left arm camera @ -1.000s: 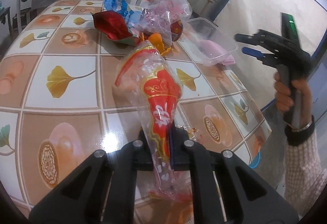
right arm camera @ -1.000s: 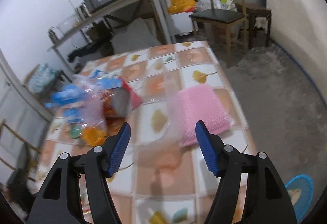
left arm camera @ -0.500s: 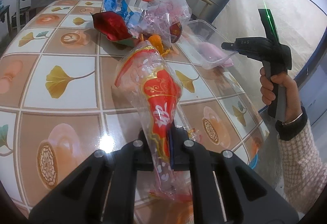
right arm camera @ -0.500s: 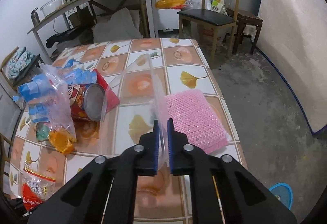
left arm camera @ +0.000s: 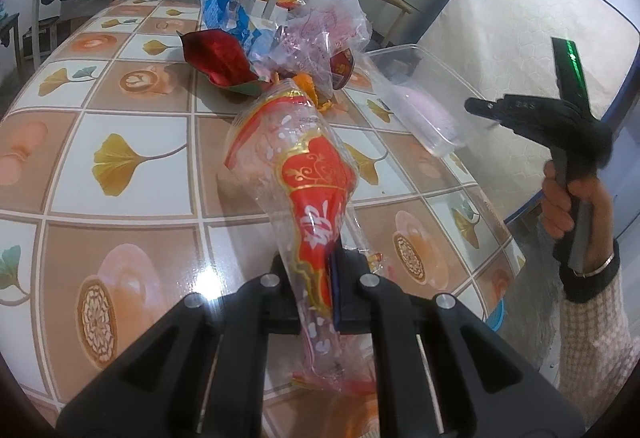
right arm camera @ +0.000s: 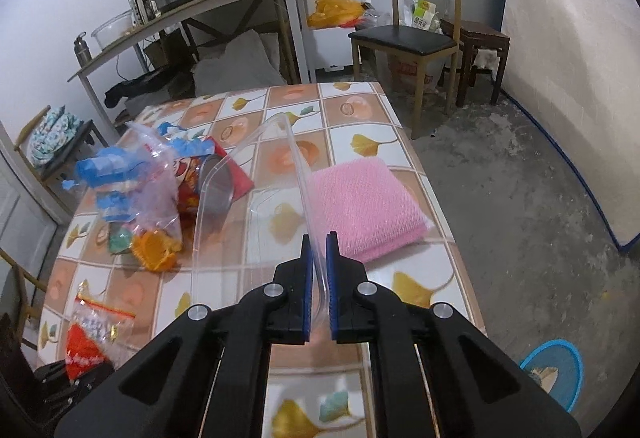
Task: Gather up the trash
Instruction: 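Grasp the rim of the clear plastic container with the right tool, then carry snack bag and container over the wastebasket and open both tools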
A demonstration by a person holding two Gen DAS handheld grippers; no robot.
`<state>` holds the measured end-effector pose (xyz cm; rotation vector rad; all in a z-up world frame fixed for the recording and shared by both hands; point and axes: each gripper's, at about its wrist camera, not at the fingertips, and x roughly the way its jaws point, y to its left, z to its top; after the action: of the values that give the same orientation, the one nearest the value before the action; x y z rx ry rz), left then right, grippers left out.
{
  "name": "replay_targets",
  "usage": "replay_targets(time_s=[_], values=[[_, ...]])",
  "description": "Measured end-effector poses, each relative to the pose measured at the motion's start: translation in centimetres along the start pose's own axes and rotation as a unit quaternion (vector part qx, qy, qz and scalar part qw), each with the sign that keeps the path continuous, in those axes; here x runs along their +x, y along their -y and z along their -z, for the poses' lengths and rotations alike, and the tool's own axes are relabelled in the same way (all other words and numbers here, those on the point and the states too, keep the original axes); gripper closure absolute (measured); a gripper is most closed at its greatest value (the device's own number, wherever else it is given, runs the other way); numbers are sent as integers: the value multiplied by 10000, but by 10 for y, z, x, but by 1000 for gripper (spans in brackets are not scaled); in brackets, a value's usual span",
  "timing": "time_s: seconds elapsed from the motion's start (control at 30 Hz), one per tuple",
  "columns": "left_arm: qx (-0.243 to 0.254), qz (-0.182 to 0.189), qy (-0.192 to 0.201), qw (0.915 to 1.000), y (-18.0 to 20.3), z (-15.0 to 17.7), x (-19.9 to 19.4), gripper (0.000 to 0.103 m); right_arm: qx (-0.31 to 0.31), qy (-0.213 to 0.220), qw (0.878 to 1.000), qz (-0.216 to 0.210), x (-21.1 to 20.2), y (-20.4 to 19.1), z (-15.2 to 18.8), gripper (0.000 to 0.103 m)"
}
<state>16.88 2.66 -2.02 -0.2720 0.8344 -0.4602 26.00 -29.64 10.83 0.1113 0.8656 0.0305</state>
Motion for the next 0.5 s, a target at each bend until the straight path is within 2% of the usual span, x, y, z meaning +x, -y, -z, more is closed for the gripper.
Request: replay_targets(time_s=[0.5], values=[[198, -182, 210, 9994, 16, 1, -15, 95, 126, 236, 9992, -283, -51, 8, 36, 96]])
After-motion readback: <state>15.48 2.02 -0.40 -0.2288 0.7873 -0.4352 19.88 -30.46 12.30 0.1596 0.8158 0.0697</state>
